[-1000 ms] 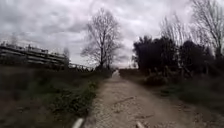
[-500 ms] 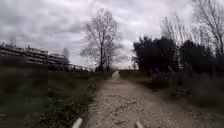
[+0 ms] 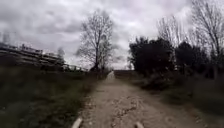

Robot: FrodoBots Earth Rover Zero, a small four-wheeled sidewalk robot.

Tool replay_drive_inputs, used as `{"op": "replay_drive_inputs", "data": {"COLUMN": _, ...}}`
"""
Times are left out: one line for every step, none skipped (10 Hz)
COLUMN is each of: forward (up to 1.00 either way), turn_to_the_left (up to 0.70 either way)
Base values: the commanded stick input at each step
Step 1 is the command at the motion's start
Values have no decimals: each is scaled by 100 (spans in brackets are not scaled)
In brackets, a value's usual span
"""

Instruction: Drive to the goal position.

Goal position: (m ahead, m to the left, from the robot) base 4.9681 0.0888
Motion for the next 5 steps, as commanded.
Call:
{"op": "replay_drive_inputs", "data": {"forward": 50, "turn_to_the_left": 0}}
{"op": "replay_drive_inputs", "data": {"forward": 50, "turn_to_the_left": 0}}
{"op": "replay_drive_inputs", "data": {"forward": 50, "turn_to_the_left": 0}}
{"op": "replay_drive_inputs", "data": {"forward": 50, "turn_to_the_left": 0}}
{"op": "replay_drive_inputs", "data": {"forward": 50, "turn_to_the_left": 0}}
